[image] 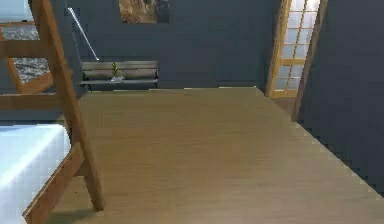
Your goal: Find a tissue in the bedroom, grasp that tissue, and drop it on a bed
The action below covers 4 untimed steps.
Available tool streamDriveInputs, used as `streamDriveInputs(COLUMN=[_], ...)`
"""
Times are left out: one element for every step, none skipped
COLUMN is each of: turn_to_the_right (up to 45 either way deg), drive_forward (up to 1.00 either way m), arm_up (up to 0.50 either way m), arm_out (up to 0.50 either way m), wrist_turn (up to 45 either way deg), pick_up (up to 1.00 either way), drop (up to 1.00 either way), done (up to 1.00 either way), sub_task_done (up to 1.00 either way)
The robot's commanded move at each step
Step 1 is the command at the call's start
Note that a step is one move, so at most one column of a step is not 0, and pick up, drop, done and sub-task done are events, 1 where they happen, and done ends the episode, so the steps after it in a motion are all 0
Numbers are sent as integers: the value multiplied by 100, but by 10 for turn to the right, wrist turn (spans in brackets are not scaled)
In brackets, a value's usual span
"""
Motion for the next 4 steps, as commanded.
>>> streamDriveInputs(turn_to_the_right=[450, 420, 450, 450], drive_forward=[0, 0, 0, 0], arm_up=[0, 0, 0, 0], arm_out=[0, 0, 0, 0], wrist_turn=[0, 0, 0, 0], pick_up=[0, 0, 0, 0], drop=[0, 0, 0, 0], done=[0, 0, 0, 0], sub_task_done=[0, 0, 0, 0])
